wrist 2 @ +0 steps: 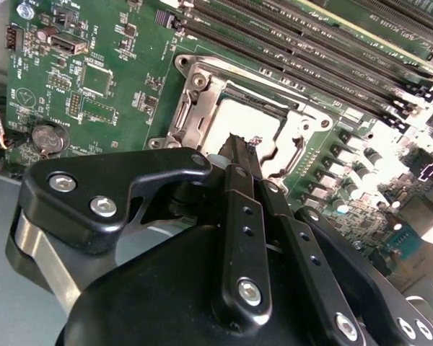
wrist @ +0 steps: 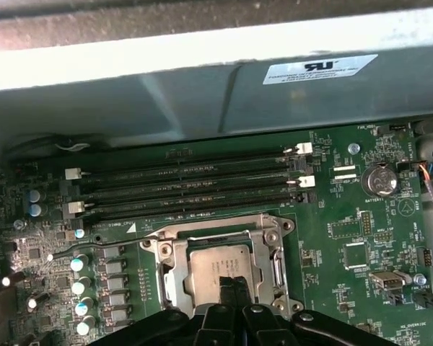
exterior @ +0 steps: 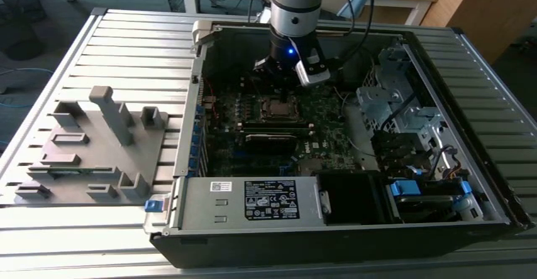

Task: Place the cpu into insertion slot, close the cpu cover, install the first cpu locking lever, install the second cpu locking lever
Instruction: 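Close the cpu cover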

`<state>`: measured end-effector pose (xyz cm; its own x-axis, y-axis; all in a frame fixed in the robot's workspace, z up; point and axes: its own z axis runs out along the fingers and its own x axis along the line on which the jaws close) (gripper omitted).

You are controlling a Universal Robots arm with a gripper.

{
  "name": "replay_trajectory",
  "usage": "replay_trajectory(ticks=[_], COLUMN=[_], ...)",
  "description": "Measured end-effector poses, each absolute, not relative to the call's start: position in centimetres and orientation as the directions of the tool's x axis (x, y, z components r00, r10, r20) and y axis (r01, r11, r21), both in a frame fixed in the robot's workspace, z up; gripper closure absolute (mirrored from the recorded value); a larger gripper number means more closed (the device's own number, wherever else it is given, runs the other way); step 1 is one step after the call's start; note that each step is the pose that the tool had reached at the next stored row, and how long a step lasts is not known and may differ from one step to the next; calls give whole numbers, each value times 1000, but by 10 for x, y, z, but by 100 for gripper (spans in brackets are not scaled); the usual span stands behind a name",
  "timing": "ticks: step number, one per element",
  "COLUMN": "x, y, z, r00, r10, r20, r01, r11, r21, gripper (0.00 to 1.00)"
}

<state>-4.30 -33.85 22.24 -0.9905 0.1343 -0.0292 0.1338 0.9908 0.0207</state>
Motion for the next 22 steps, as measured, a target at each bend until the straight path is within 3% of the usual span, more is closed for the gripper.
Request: replay_trajectory(ticks=[22], x=[-57], y=[-339], z=[209], r00=[-994], r10=[104], r20=[-29], r01=[103], r11=[994], r21=[21], gripper=[90])
